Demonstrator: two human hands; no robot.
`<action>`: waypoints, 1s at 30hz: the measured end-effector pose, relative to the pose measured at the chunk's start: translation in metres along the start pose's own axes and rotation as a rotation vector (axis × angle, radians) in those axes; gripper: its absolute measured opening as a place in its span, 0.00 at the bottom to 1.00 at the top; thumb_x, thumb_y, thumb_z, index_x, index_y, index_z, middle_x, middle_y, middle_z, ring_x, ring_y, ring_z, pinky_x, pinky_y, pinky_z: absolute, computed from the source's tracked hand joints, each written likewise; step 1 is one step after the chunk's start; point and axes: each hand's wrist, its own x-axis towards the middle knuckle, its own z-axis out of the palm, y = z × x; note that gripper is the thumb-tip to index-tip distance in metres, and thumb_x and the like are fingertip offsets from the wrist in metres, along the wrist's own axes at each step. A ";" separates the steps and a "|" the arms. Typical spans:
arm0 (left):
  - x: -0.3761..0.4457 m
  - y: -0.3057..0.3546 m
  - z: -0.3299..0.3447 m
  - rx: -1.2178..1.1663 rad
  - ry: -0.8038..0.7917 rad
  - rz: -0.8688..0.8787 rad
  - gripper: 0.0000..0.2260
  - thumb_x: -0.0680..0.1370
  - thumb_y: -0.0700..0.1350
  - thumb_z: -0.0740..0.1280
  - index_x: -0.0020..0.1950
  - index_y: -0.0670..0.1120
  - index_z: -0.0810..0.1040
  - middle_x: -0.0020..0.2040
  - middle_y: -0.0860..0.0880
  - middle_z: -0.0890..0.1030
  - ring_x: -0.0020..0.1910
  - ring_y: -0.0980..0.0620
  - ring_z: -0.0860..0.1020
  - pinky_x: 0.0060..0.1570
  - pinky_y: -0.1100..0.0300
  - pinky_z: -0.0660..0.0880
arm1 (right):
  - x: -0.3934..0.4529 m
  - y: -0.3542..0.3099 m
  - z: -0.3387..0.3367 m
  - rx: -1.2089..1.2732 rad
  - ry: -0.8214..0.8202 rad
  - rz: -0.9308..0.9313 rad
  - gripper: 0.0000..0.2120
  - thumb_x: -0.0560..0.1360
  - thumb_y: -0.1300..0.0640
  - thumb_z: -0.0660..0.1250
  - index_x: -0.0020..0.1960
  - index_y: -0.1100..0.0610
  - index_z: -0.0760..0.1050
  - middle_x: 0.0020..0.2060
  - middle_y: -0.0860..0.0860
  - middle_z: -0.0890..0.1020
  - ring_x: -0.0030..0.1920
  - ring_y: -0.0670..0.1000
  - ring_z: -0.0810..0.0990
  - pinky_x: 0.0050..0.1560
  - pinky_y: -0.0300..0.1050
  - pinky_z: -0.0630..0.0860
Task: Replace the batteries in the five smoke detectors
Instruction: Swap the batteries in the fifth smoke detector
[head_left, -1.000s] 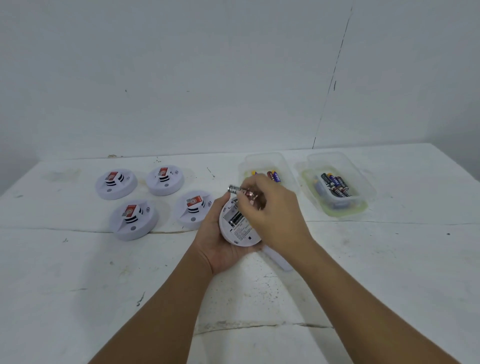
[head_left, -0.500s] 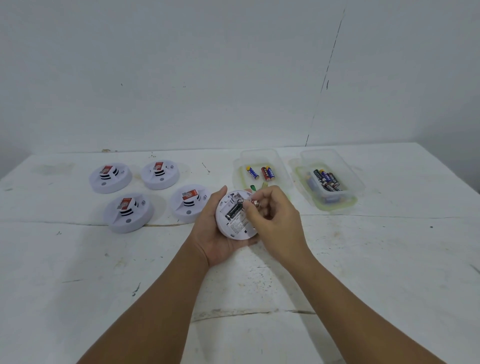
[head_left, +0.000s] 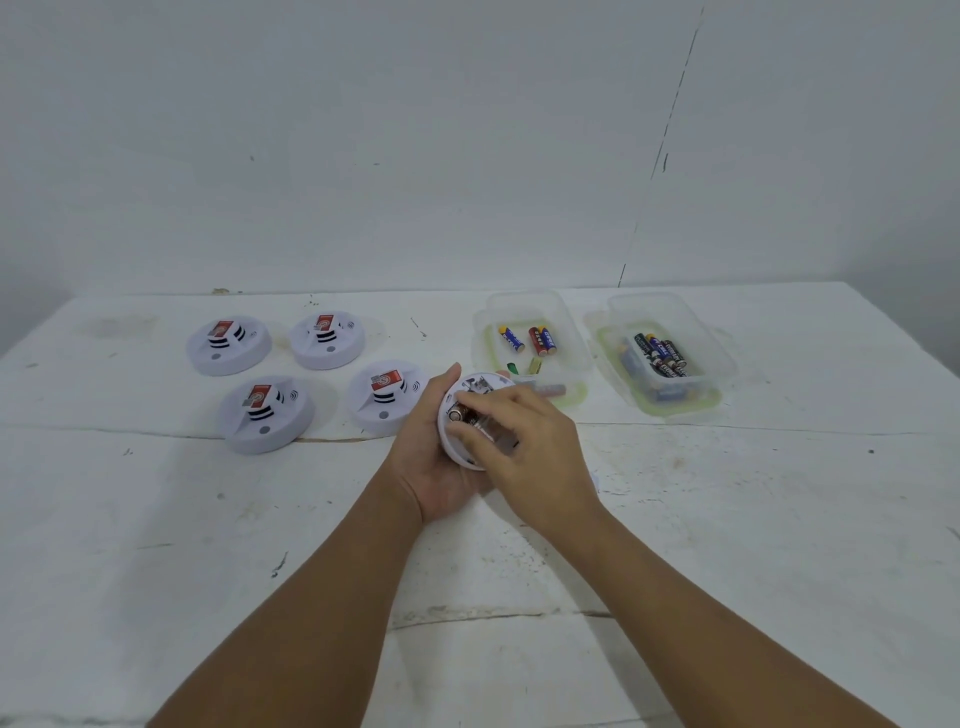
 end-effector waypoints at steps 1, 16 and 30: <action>-0.001 0.000 0.001 -0.001 -0.004 -0.004 0.24 0.80 0.61 0.66 0.60 0.42 0.84 0.54 0.44 0.85 0.52 0.45 0.86 0.47 0.52 0.83 | 0.001 0.001 0.000 0.005 -0.003 0.007 0.16 0.77 0.50 0.75 0.63 0.52 0.85 0.54 0.47 0.82 0.58 0.46 0.81 0.60 0.48 0.79; 0.002 0.001 0.001 0.034 0.007 0.007 0.22 0.81 0.61 0.67 0.65 0.45 0.79 0.56 0.46 0.83 0.56 0.47 0.83 0.61 0.54 0.78 | 0.004 0.001 0.008 0.048 0.054 0.052 0.13 0.76 0.52 0.75 0.61 0.50 0.82 0.53 0.46 0.80 0.51 0.43 0.79 0.54 0.42 0.78; 0.002 0.002 0.000 -0.007 0.018 0.007 0.23 0.80 0.61 0.66 0.59 0.42 0.84 0.55 0.45 0.85 0.55 0.46 0.84 0.55 0.53 0.81 | 0.012 0.004 0.009 0.138 0.010 -0.041 0.09 0.75 0.64 0.75 0.54 0.55 0.87 0.49 0.49 0.80 0.52 0.46 0.81 0.52 0.43 0.79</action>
